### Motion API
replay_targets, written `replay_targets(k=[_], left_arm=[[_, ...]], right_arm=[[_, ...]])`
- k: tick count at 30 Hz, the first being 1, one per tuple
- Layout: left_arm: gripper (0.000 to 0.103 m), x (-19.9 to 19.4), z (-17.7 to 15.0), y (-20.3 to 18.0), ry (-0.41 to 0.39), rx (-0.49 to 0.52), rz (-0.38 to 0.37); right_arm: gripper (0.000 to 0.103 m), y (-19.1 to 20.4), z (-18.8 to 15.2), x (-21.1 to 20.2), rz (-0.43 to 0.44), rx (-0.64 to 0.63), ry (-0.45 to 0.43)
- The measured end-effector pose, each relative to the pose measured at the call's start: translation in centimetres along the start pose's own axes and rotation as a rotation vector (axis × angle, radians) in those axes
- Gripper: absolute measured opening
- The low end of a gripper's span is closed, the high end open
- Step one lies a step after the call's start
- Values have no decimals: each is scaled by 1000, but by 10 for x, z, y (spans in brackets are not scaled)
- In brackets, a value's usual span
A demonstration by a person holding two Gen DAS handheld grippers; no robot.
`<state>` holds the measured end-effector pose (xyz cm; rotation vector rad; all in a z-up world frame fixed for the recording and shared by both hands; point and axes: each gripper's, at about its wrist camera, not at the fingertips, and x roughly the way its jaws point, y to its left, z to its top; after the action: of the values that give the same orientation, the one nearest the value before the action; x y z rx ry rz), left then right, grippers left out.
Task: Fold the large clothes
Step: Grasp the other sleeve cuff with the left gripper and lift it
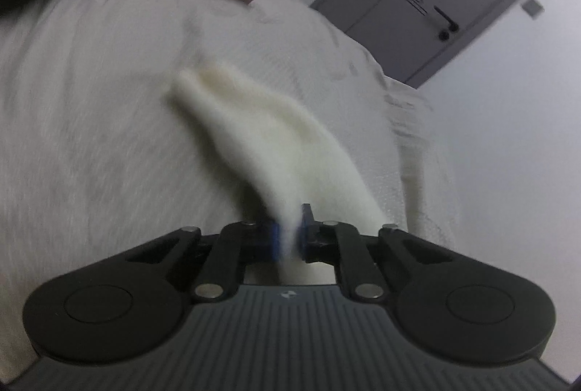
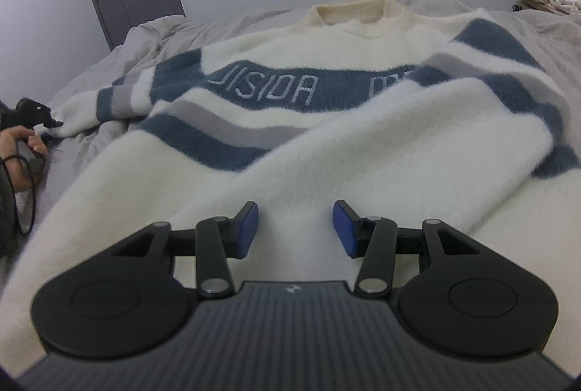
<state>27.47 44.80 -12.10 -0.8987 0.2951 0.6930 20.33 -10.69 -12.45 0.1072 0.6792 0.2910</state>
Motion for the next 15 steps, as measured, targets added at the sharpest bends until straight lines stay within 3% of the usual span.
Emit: replay_targets(k=[3,9,15], left_arm=[[10,-17,13,-22,-37,67,-14],[10,-78,29,-89,-113,293,-76],[10,-152,15,-172,-147,494,-163]], right_arm=[[50,0,2,1,-4,-6,-5],[48,-7,5,-6,14,42,-14],[48,-16,8,-24,21,61,-44]])
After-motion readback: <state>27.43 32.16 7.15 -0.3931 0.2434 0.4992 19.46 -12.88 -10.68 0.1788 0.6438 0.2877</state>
